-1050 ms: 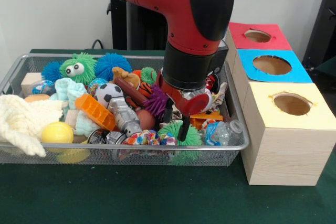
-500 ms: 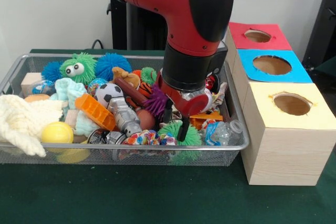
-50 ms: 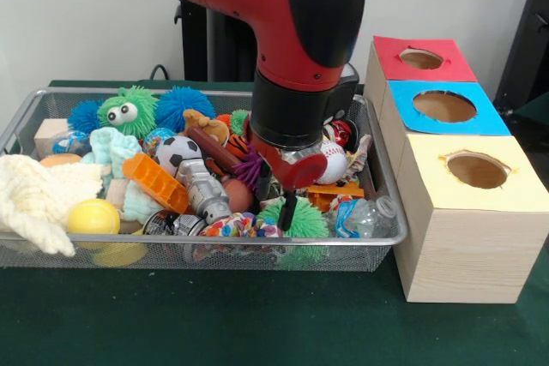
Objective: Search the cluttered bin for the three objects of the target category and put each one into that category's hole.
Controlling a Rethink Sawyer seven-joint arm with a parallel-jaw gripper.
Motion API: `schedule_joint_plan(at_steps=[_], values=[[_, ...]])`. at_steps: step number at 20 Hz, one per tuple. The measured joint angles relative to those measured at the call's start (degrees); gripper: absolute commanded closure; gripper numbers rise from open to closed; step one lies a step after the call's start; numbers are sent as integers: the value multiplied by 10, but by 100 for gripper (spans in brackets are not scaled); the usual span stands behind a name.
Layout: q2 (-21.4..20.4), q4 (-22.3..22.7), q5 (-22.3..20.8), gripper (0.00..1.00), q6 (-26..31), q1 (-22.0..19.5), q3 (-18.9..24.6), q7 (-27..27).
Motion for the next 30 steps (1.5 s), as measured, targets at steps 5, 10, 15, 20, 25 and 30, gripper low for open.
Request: schedule_joint_plan(at_steps=[5, 10, 15, 20, 25, 30], values=[[0, -18, -1, 0, 29, -9, -5, 0], [0, -31, -2, 0, 36, -13, -7, 0], [-1, -36, -3, 0, 36, -13, -7, 0], [-1, -36, -4, 0, 36, -12, -7, 0], [-5, -36, -4, 0, 44, -6, -10, 0], [-14, -36, -4, 0, 53, -1, -11, 0]])
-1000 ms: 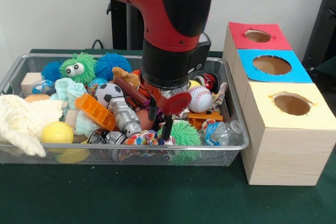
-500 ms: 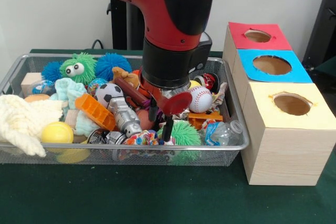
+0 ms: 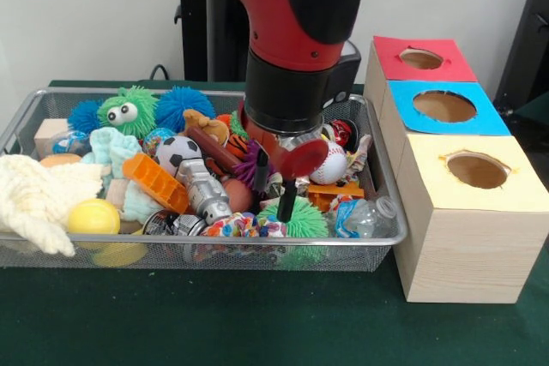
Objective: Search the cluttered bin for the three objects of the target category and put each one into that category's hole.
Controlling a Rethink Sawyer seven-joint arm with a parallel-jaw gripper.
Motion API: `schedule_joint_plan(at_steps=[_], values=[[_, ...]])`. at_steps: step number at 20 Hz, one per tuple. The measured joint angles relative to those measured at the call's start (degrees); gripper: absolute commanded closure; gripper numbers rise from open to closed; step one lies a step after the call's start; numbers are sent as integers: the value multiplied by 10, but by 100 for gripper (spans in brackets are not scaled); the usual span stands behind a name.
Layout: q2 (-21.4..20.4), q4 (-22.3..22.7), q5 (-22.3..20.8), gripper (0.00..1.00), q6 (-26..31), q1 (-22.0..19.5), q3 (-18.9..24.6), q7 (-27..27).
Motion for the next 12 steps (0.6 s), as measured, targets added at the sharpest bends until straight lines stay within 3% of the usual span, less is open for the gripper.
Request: schedule_joint_plan(at_steps=[12], values=[[-16, 0, -3, 0, 13, -4, -1, 0]])
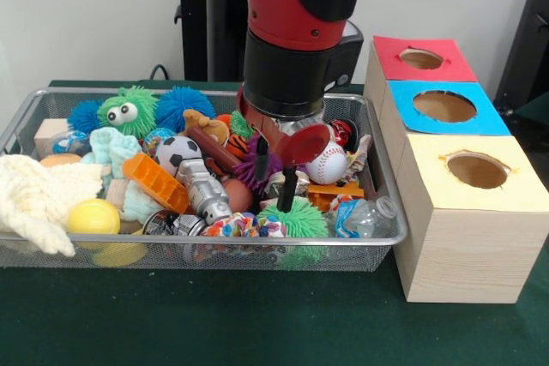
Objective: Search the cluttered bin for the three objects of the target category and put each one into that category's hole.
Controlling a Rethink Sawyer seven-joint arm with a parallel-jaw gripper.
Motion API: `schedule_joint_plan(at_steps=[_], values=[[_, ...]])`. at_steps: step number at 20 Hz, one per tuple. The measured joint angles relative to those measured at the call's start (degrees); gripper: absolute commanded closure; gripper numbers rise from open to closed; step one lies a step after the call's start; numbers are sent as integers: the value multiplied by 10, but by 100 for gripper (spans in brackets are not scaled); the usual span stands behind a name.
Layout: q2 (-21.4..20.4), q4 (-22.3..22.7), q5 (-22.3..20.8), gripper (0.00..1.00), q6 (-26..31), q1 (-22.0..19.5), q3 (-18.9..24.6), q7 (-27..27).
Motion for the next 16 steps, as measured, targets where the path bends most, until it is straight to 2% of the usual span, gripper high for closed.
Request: schedule_joint_plan(at_steps=[16], values=[[5, -1, -2, 0, 0, -27, 0, 0]])
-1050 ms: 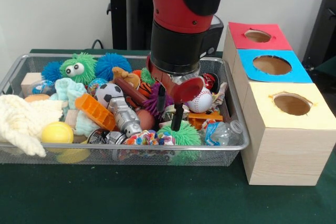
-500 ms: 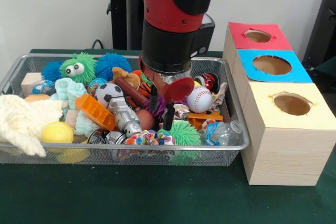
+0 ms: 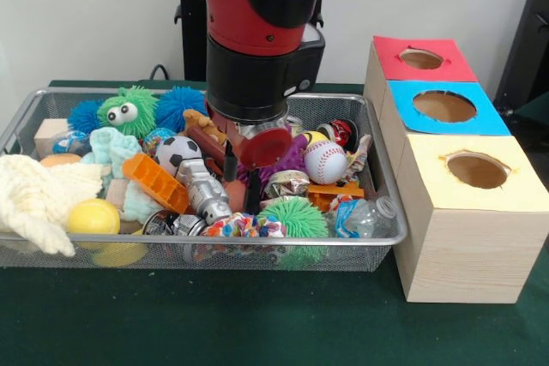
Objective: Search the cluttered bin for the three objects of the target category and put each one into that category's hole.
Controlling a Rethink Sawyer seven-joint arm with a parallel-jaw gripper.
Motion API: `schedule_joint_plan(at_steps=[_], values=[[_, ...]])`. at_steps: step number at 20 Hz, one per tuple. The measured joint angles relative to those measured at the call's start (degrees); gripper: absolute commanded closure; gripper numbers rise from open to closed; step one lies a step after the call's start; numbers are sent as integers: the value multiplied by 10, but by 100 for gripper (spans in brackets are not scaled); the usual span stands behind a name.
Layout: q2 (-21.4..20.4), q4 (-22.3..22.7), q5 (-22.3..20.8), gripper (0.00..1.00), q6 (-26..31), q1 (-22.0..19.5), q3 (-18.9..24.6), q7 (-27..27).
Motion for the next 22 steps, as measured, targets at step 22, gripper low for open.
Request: schedule_joint_plan(at_steps=[22], values=[[1, 0, -1, 0, 0, 11, 0, 0]])
